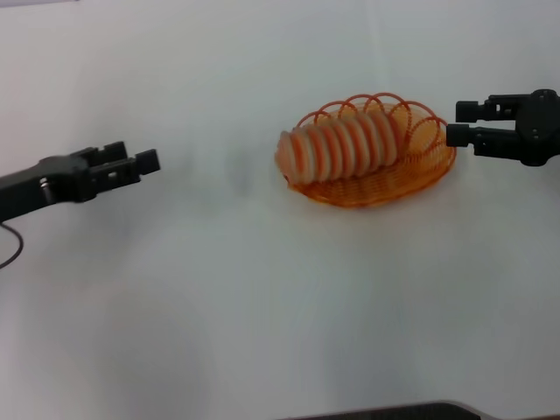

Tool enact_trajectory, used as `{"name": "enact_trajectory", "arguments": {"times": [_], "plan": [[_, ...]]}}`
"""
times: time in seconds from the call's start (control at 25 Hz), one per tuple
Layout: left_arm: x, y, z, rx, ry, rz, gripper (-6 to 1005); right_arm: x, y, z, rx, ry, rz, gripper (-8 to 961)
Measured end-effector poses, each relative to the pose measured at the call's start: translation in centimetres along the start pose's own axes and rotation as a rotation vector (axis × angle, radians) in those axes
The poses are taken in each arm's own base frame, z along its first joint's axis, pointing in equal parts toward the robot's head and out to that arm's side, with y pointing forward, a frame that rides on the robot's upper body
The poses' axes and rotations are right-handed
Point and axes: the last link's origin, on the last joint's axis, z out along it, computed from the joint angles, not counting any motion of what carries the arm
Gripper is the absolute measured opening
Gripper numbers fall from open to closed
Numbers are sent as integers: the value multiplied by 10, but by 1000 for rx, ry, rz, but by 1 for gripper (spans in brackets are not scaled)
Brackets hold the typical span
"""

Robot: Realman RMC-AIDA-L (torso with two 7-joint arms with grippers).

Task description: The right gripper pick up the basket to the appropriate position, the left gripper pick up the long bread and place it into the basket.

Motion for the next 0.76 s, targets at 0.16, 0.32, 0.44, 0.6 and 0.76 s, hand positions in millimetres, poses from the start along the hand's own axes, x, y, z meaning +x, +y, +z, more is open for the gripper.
{"name": "enact_trajectory", "arguments": {"times": [0.16, 0.32, 0.44, 0.6, 0.76], "plan": [[-6, 0, -5, 2, -6, -4, 909, -1, 0, 1, -1, -1, 2, 514], [-6, 0, -3, -2, -19, -5, 909, -1, 0, 1, 0, -1, 4, 514], [-3, 0, -1, -6, -21, 0, 909, -1, 0, 2, -2, 1, 4, 514], [0, 0, 0, -10, -23, 5, 909, -1, 0, 2, -3, 2, 4, 514], [0, 1, 1, -13, -26, 6, 909, -1, 0, 3, -7, 4, 4, 514]]}}
